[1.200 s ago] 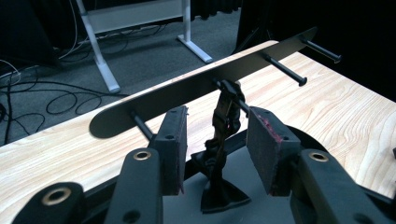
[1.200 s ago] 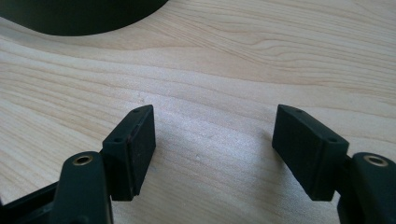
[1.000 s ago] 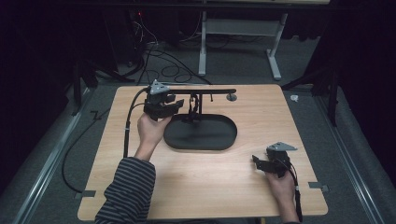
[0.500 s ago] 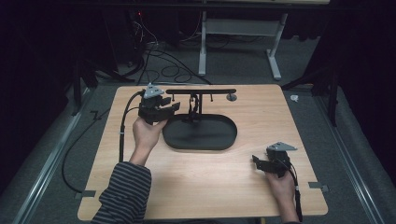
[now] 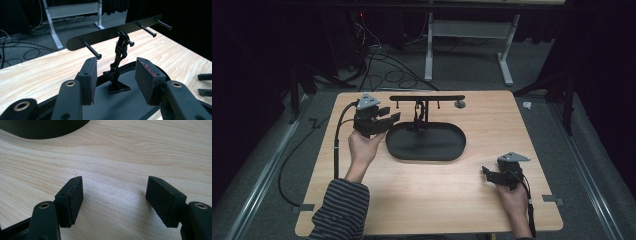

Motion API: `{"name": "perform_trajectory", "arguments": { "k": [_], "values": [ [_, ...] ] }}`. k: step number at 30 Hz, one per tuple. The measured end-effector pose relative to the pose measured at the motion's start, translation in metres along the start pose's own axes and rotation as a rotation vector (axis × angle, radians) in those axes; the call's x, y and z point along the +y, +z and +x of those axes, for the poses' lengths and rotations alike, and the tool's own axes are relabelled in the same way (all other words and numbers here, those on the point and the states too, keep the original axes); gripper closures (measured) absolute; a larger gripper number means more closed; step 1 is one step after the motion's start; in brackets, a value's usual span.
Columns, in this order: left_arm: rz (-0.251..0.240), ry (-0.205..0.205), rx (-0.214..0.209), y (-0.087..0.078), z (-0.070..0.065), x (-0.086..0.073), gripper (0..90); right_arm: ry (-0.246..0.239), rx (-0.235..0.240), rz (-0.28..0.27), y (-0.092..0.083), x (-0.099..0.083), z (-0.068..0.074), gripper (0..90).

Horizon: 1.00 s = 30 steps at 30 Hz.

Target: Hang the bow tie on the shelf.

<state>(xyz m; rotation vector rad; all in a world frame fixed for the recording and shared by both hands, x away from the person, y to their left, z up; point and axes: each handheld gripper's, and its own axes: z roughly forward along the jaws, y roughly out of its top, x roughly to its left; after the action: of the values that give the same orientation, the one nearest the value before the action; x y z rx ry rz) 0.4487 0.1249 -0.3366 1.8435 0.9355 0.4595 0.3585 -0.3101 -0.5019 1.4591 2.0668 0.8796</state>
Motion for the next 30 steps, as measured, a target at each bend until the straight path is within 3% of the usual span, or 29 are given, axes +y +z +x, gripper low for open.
{"name": "perform_trajectory", "arguments": {
  "k": [7,13,30],
  "values": [
    [0.001,0.013,0.01,-0.008,0.0,-0.004,51.2,-0.001,-0.002,0.0,0.0,0.0,0.0,31.5],
    [-0.011,-0.006,0.007,-0.014,0.002,-0.009,50.1,-0.001,-0.002,0.0,0.0,0.0,0.0,31.5],
    [-0.062,-0.035,0.053,-0.046,0.01,-0.029,47.8,0.0,-0.001,0.0,0.0,0.0,0.0,31.5]
  ]
}}
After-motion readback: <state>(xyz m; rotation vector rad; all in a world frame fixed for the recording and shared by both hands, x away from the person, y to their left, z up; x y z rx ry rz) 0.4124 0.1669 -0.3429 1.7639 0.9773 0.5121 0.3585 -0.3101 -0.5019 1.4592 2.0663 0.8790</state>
